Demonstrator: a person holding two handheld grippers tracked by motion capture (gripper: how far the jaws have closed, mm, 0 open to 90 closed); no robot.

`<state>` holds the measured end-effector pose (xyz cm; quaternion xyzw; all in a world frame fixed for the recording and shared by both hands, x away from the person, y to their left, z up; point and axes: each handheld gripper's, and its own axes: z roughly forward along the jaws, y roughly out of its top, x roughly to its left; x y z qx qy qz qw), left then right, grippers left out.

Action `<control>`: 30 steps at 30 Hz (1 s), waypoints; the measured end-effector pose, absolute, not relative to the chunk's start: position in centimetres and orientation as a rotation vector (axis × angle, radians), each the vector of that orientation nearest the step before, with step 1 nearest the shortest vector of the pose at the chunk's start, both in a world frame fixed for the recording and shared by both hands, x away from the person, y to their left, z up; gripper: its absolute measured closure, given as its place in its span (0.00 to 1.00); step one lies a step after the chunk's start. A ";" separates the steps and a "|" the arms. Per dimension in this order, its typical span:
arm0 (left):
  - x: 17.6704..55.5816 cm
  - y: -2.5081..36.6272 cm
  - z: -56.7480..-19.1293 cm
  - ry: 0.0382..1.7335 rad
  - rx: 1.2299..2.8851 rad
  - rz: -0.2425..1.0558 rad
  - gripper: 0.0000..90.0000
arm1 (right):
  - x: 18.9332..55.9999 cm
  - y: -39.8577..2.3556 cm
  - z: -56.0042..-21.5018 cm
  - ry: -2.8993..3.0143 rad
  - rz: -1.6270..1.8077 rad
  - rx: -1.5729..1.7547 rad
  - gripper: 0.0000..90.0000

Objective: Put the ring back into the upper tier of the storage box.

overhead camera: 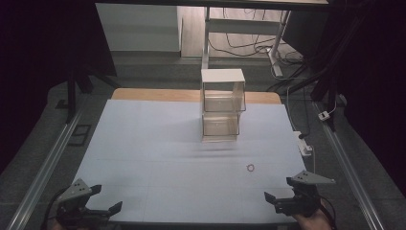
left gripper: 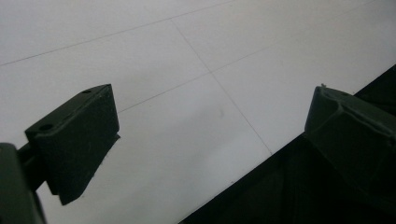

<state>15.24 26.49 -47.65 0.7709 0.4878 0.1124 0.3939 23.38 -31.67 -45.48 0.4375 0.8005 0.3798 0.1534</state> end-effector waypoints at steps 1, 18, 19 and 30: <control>15.2 26.5 -47.6 1.237 1.956 0.285 0.04 | 23.3 -31.7 -45.5 2.294 1.087 1.252 0.00; 15.2 26.3 -47.6 1.232 1.970 0.295 0.04 | 23.7 -31.3 -45.4 2.328 1.078 1.213 0.00; 15.2 26.3 -47.6 1.232 1.969 0.294 0.04 | 23.9 -31.2 -45.3 2.332 1.078 1.207 0.00; 15.2 26.3 -47.6 1.232 1.965 0.293 0.04 | 24.8 -31.0 -45.5 2.330 1.100 1.226 0.00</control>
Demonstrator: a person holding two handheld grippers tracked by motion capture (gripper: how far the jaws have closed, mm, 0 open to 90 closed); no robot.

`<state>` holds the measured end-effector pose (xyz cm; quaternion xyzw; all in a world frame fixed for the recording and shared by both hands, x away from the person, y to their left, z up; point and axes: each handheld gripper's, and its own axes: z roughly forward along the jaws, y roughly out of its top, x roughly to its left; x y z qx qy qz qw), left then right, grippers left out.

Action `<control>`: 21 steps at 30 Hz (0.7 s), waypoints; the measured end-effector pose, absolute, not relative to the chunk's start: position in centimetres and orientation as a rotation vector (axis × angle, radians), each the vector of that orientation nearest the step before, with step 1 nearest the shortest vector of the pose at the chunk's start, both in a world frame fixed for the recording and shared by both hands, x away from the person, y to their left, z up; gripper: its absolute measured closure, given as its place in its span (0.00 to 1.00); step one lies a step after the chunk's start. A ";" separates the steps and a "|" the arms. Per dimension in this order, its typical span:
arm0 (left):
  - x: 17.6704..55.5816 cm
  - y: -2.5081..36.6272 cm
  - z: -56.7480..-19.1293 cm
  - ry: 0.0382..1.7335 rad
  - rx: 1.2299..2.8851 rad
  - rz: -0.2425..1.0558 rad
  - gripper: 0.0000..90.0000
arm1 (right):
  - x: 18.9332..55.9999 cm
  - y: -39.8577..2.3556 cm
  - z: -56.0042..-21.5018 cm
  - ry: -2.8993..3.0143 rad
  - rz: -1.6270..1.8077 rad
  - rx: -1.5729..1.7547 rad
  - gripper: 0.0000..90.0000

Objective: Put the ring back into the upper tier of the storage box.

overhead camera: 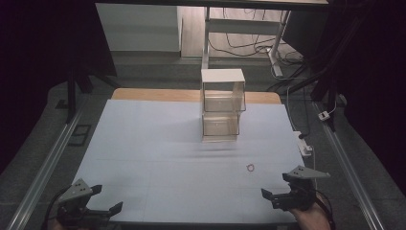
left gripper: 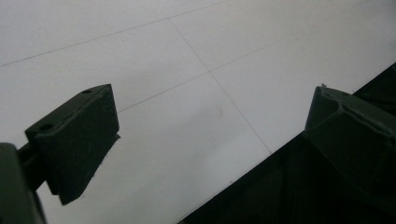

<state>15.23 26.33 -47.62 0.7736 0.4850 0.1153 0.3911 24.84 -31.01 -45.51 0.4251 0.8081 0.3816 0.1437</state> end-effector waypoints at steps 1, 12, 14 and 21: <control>15.2 26.3 -47.6 1.233 1.966 0.290 0.04 | 25.0 -30.9 -45.5 2.332 1.097 1.225 0.00; 15.3 26.3 -47.6 1.233 1.970 0.287 0.03 | 25.8 -30.1 -45.8 2.345 1.060 1.222 0.00; 15.3 26.3 -47.6 1.234 1.971 0.285 0.03 | 26.0 -29.9 -45.8 2.354 1.049 1.218 0.00; 15.3 26.2 -47.6 1.238 1.976 0.287 0.02 | 26.8 -29.4 -46.0 2.365 1.029 1.203 0.00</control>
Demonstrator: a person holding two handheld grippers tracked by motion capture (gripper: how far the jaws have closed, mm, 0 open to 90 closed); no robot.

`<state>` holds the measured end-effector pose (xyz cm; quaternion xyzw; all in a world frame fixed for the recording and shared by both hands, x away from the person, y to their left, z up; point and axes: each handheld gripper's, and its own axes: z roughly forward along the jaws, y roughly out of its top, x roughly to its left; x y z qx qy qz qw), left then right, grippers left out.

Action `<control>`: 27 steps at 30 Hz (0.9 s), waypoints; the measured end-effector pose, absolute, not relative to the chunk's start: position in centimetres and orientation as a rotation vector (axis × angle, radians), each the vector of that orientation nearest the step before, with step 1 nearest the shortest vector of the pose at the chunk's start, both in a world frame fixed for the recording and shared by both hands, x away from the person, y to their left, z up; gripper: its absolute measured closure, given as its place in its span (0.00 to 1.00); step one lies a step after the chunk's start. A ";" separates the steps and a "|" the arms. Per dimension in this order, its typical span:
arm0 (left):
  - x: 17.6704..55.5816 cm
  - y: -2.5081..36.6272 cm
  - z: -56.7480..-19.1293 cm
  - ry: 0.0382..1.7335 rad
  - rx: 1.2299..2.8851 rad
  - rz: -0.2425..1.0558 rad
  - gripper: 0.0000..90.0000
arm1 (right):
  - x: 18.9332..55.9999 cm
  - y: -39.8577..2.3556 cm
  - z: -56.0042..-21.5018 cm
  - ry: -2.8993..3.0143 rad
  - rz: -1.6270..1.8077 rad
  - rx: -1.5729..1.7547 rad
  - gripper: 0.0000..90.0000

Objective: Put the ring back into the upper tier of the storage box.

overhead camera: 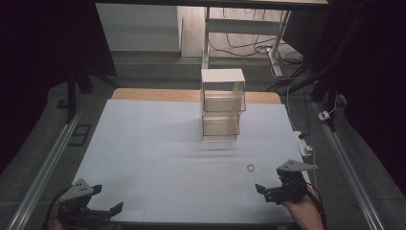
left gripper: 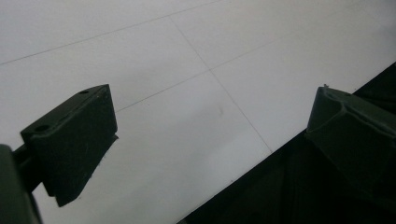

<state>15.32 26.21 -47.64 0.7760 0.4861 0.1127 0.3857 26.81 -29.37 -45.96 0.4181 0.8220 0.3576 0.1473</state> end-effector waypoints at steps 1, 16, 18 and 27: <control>15.3 26.2 -47.6 1.239 1.977 0.287 0.03 | 26.9 -29.3 -46.0 2.365 1.033 1.209 0.00; 15.4 26.3 -47.7 1.248 1.973 0.281 0.02 | 29.0 -28.6 -46.6 2.378 1.008 1.235 0.00; 15.4 26.3 -47.7 1.249 1.974 0.283 0.02 | 29.3 -28.5 -46.6 2.382 1.006 1.240 0.00; 15.4 26.2 -47.7 1.248 1.978 0.286 0.01 | 30.9 -28.2 -47.1 2.382 0.964 1.234 0.00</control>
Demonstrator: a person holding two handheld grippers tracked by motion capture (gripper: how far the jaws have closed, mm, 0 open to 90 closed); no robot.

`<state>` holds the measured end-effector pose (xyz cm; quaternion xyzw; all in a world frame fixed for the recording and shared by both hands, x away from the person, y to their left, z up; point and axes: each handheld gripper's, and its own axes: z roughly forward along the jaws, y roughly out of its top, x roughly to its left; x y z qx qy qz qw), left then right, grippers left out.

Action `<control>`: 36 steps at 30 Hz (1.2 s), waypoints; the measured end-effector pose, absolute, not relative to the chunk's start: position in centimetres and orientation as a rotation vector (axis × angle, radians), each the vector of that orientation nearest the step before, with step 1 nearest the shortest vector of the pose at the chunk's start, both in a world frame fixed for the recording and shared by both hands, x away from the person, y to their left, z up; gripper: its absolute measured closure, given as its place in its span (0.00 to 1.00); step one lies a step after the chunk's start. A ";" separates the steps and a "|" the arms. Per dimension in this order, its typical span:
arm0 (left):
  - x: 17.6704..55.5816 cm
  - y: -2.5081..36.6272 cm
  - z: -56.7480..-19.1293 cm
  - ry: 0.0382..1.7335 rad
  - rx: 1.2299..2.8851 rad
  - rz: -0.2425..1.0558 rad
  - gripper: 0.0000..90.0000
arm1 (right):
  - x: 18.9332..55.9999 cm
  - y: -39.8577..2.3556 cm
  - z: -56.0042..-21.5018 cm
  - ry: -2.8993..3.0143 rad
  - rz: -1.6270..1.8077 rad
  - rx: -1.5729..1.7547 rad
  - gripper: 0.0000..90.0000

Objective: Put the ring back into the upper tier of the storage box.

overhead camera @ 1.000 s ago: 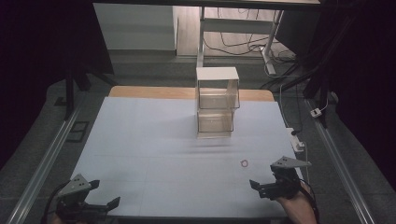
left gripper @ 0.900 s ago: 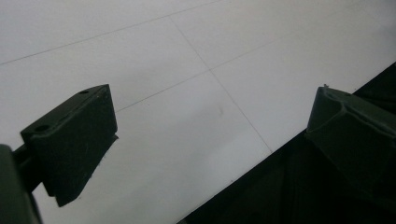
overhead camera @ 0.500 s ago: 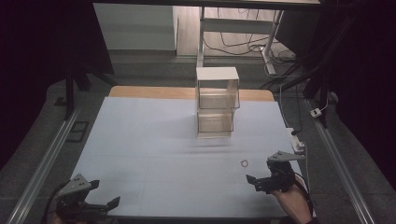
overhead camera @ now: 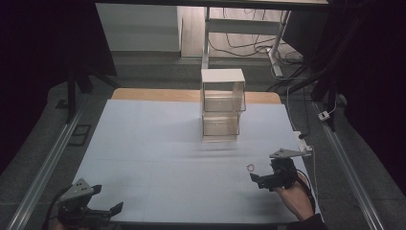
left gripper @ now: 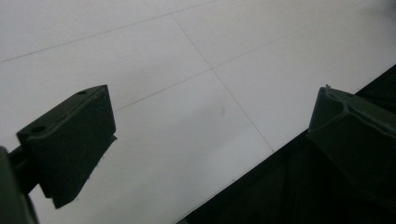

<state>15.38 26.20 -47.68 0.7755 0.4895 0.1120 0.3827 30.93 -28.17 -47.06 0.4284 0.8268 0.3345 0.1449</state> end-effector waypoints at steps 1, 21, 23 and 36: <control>15.4 26.2 -47.7 1.248 1.978 0.286 0.01 | 31.2 -28.2 -47.2 2.382 0.957 1.235 0.00; 15.5 26.4 -47.7 1.246 1.970 0.267 0.01 | 36.1 -28.7 -49.4 2.360 0.788 1.321 0.00; 15.5 26.4 -47.7 1.246 1.970 0.266 0.01 | 36.5 -28.7 -49.8 2.363 0.766 1.324 0.00; 15.5 26.4 -47.7 1.245 1.970 0.265 0.01 | 38.4 -28.3 -51.4 2.415 0.653 1.322 0.08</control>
